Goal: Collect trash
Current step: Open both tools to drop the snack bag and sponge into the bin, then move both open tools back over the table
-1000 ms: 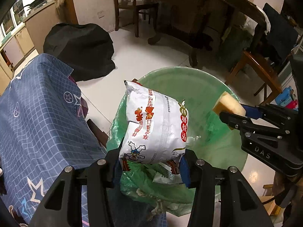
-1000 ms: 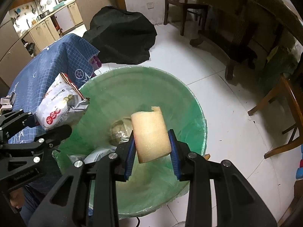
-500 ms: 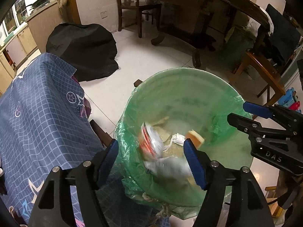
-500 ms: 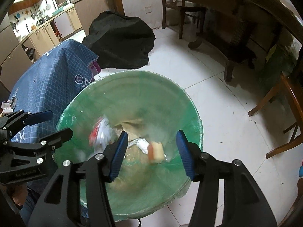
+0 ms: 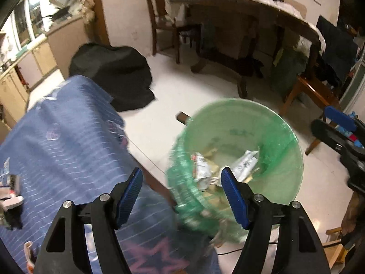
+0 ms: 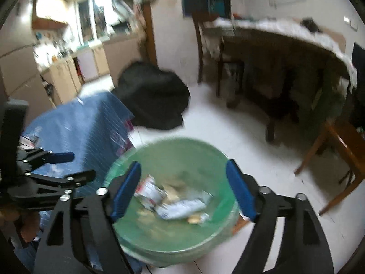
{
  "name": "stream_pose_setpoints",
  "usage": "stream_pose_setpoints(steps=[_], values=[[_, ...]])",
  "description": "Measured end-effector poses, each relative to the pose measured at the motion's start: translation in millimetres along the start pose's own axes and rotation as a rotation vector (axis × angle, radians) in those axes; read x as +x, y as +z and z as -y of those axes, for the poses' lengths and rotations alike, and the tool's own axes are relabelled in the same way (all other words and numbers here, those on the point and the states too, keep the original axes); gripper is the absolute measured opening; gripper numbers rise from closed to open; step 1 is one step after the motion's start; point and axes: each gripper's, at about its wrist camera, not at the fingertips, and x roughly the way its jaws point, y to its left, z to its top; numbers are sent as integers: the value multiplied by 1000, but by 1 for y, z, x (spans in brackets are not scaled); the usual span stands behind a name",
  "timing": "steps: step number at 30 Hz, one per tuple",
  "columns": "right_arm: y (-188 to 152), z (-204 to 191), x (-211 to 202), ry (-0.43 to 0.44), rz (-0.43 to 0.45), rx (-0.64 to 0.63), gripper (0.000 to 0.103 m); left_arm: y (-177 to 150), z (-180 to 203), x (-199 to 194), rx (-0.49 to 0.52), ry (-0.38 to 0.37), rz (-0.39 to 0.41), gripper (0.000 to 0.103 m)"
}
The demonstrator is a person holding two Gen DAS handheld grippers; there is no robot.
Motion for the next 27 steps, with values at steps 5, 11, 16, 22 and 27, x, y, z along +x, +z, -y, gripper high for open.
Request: stream_pose_setpoints(steps=[5, 11, 16, 22, 27], values=[[-6, -54, -25, 125, 85, -33, 84, -28, -54, -55, -49, 45, 62, 72], [-21, -132, -15, 312, 26, -113, 85, -67, -137, -115, -133, 121, 107, 72], [-39, -194, -1, 438, -43, -175, 85, -134, -233, -170, -283, 207, 110, 72], [-55, -269, 5, 549, -95, -262, 85, -240, -316, -215, -428, 277, 65, 73], [-63, -309, -4, 591, -107, -299, 85, -313, -353, -241, -579, 286, 86, 73]])
